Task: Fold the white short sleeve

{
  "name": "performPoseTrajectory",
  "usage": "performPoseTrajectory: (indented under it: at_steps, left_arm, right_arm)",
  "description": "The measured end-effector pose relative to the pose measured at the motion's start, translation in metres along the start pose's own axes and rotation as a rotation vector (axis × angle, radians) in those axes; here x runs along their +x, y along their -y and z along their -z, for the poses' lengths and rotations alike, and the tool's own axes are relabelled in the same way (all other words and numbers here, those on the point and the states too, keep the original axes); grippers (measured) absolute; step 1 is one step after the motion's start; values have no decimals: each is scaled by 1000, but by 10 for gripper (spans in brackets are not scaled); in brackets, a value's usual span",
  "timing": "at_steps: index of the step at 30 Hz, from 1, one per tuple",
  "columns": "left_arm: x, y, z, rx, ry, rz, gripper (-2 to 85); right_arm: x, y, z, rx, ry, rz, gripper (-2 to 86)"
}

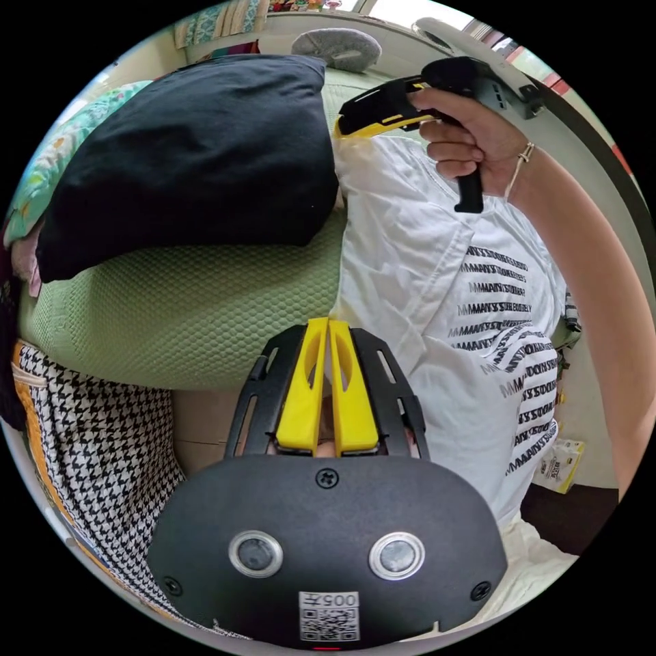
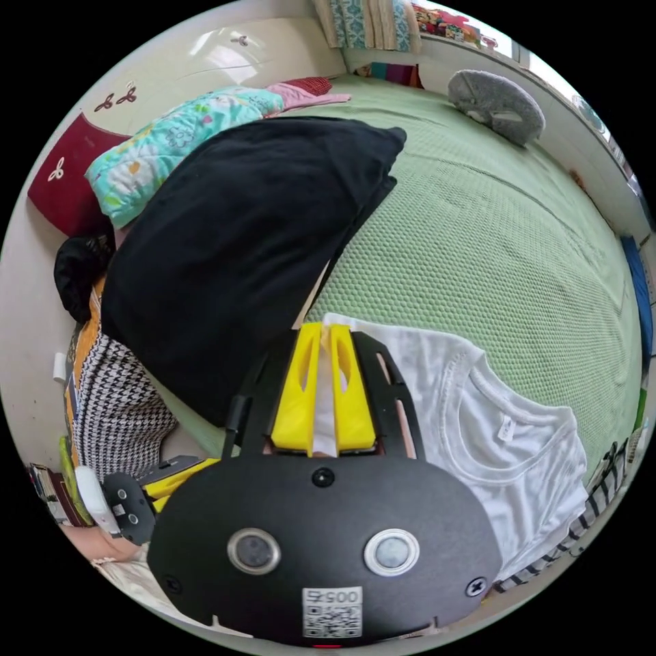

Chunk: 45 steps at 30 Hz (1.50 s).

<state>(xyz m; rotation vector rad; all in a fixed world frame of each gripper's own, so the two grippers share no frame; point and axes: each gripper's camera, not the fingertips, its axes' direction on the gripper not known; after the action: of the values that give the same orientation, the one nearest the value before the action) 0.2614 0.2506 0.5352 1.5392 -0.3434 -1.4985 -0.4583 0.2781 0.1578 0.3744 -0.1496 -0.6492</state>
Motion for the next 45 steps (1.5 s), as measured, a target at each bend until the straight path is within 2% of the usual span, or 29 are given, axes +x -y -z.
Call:
performPoseTrajectory:
  at_steps: [7, 10, 14, 18, 25, 27, 31, 37, 45]
  left_arm:
    - [-2, 0, 11, 57, -2, -8, -3]
    - [-3, 4, 24, 107, 53, 14, -2]
    - [-8, 12, 23, 104, 84, 39, -2]
    - [-11, 5, 19, 104, -9, 48, 0]
    - [-3, 9, 5, 110, -26, 41, 15]
    - [3, 20, -7, 94, -29, 33, 38]
    - [14, 34, -28, 59, 26, 27, 32]
    - [29, 30, -16, 57, 186, 24, 9]
    - [29, 10, -2, 65, 161, 79, 0]
  right_arm:
    - [13, 4, 46, 152, 53, -27, -11]
    - [12, 18, 62, 199, 11, -26, -11]
    - [14, 43, 34, 96, -35, -29, 6]
    - [28, 47, 8, -19, -137, -81, 35]
    - [35, 9, 58, 96, -17, 6, 64]
    - [42, -8, 68, 89, -25, 15, 69]
    - [58, -33, 77, 95, -14, -14, 72]
    - [86, -70, 85, 88, 23, -89, 62]
    - [96, -110, 96, 50, -8, -118, 60]
